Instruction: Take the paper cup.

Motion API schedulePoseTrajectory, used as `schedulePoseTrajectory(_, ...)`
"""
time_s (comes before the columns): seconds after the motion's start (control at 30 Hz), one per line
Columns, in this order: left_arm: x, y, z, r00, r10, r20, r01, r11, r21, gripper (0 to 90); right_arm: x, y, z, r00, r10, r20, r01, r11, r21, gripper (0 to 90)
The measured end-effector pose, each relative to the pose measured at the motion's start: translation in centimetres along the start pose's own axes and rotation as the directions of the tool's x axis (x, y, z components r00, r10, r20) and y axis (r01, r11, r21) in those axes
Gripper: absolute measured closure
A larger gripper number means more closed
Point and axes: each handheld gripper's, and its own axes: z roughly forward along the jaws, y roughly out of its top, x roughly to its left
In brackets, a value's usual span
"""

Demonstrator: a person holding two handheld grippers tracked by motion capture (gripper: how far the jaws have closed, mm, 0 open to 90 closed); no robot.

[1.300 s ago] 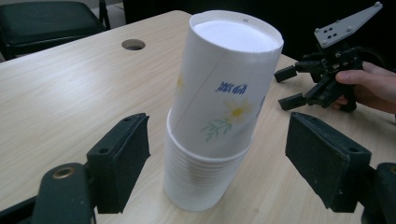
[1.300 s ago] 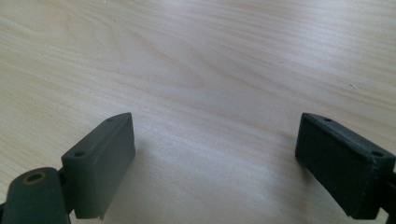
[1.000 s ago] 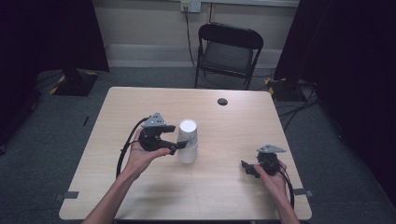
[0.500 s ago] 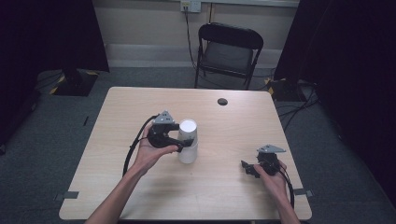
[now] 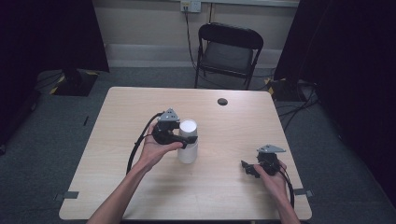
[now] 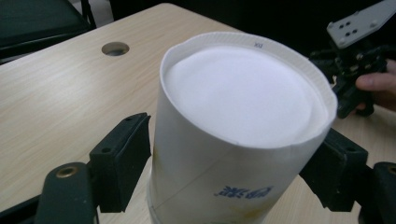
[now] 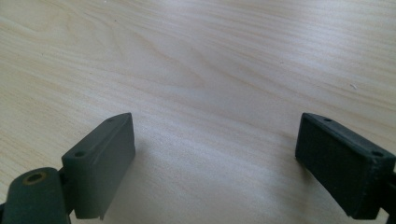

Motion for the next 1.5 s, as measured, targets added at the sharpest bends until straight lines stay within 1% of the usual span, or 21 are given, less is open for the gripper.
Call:
schedulePoseTrajectory(0.03,-0.2,0.0,0.1,0.9998,0.017,-0.006,-0.017,0.9998,0.007,22.7,0.0,0.0,0.0,1.0000,0.000,0.000,0.000,1.000,0.000,11.4)
schedulePoseTrajectory(0.07,-0.4,0.0,0.2,0.9997,0.020,-0.015,-0.020,0.9997,0.012,24.2,0.0,0.0,0.0,1.0000,0.000,0.000,0.000,1.000,0.000,11.4)
schedulePoseTrajectory(0.1,-0.3,0.0,0.2,0.9998,0.011,-0.016,-0.011,0.9999,0.012,24.2,0.0,0.0,0.0,1.0000,0.000,0.000,0.000,1.000,0.000,11.4)
schedulePoseTrajectory(0.13,-0.3,-0.1,0.3,0.9998,0.011,-0.017,-0.011,0.9998,0.014,24.8,0.0,0.0,0.0,1.0000,0.000,-0.001,0.000,1.000,0.000,11.4)
schedulePoseTrajectory(0.17,-0.2,-0.1,0.4,0.9998,0.009,-0.016,-0.009,0.9999,0.014,27.2,0.0,0.0,0.0,1.0000,0.000,-0.001,0.000,1.000,0.000,11.4)
schedulePoseTrajectory(0.27,-0.2,-0.1,0.4,0.9999,-0.001,-0.011,0.001,0.9999,0.011,27.4,0.0,0.0,0.0,1.0000,0.000,-0.001,0.000,1.000,0.000,11.4)
schedulePoseTrajectory(0.3,-0.1,0.0,0.2,0.9999,-0.002,-0.016,0.002,0.9999,0.014,27.9,0.0,0.0,0.0,1.0000,0.000,-0.001,0.000,1.000,0.000,11.4)
schedulePoseTrajectory(0.37,-0.1,0.0,0.1,0.9999,-0.004,-0.014,0.004,0.9999,0.010,28.2,0.0,0.0,0.0,1.0000,0.000,-0.001,0.000,1.000,0.000,11.4)
schedulePoseTrajectory(0.4,0.0,0.0,-0.2,0.9998,-0.017,-0.005,0.017,0.9998,-0.007,28.3,0.0,0.0,0.0,1.0000,0.000,-0.001,0.000,1.000,0.000,11.4)
schedulePoseTrajectory(0.47,0.1,0.1,-0.3,0.9998,-0.019,-0.005,0.019,0.9998,-0.009,28.4,0.0,0.0,0.0,1.0000,0.000,0.000,0.000,1.000,0.000,11.4)
schedulePoseTrajectory(0.6,-0.1,0.2,-0.6,0.9999,-0.012,-0.001,0.012,0.9997,-0.019,28.4,0.0,0.0,0.0,1.0000,0.000,0.000,0.000,1.000,0.000,11.4)
schedulePoseTrajectory(0.67,-0.2,0.3,-0.8,0.9999,-0.012,-0.005,0.012,0.9994,-0.032,28.4,0.0,0.0,0.0,1.0000,-0.001,0.000,0.001,1.000,0.000,11.4)
schedulePoseTrajectory(0.9,-0.3,0.8,-1.1,0.9999,0.011,-0.011,-0.011,0.9998,-0.019,27.8,0.0,0.0,0.0,1.0000,-0.001,0.000,0.001,1.000,0.000,11.4)
schedulePoseTrajectory(1.03,-0.3,0.9,-1.1,1.0000,0.008,-0.004,-0.008,0.9998,-0.020,27.8,0.0,0.0,0.0,1.0000,-0.001,0.000,0.001,1.000,0.000,11.4)
schedulePoseTrajectory(1.13,-0.4,0.9,-1.1,1.0000,0.008,-0.002,-0.008,0.9999,-0.013,27.7,0.0,0.0,0.0,1.0000,-0.001,0.000,0.001,1.000,0.000,11.4)
schedulePoseTrajectory(1.2,-0.4,0.9,-1.2,0.9998,0.017,-0.006,-0.017,0.9997,-0.015,27.7,0.0,0.0,0.0,1.0000,-0.001,0.000,0.001,1.000,0.000,11.4)
schedulePoseTrajectory(1.23,-0.4,1.0,-1.3,1.0000,0.006,-0.003,-0.006,0.9996,-0.029,27.6,0.0,0.0,0.0,1.0000,-0.001,0.000,0.001,1.000,0.000,11.4)
schedulePoseTrajectory(1.3,-0.3,1.0,-1.4,1.0000,-0.001,0.007,0.001,0.9995,-0.032,27.6,0.0,0.0,0.0,1.0000,-0.001,0.000,0.001,1.000,0.000,11.4)
schedulePoseTrajectory(1.33,-0.3,1.1,-1.5,1.0000,0.008,0.001,-0.008,0.9997,-0.025,27.6,0.0,0.0,0.0,1.0000,-0.001,0.000,0.001,1.000,0.000,11.4)
schedulePoseTrajectory(1.5,-0.2,1.3,-1.6,0.9999,0.009,0.010,-0.009,0.9995,-0.031,27.2,0.0,0.0,0.0,1.0000,-0.001,0.000,0.001,1.000,0.000,11.4)
